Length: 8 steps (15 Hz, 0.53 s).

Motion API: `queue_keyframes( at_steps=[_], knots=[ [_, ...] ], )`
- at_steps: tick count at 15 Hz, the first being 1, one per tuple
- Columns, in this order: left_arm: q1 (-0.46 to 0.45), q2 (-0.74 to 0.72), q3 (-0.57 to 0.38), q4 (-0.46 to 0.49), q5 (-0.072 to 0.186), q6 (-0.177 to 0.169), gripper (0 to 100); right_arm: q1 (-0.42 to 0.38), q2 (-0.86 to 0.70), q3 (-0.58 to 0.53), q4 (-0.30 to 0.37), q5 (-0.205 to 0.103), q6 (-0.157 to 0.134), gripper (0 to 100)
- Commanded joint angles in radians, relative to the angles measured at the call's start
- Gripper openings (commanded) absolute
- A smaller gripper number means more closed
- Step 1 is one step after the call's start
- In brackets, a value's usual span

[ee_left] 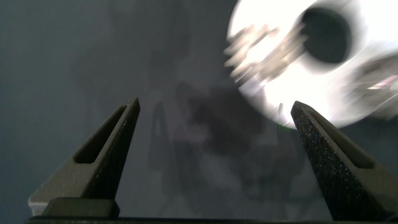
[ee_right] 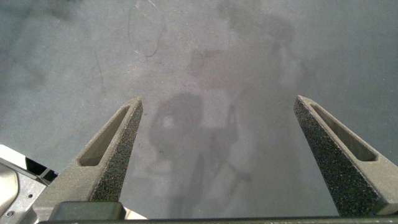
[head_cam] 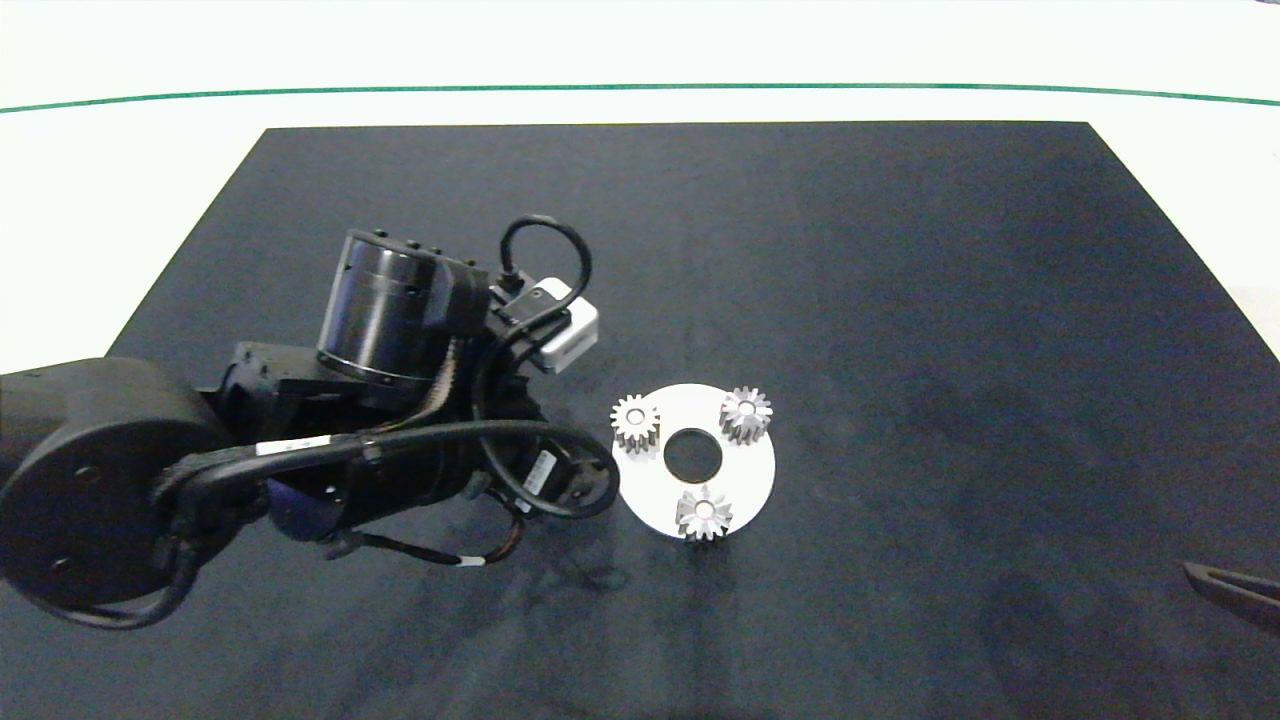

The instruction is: Install three planetary gears onto the carrier pins

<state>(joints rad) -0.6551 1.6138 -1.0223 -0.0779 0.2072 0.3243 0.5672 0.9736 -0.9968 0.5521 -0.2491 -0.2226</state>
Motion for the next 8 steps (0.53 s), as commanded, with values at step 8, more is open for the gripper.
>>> queue_keyframes(
  at_steps=[8],
  knots=[
    [0.503, -1.118, 0.301, 0.533, -0.005, 0.006, 100, -0.204, -0.239, 0.024, 0.077, -0.114, 0.011, 100]
  ],
)
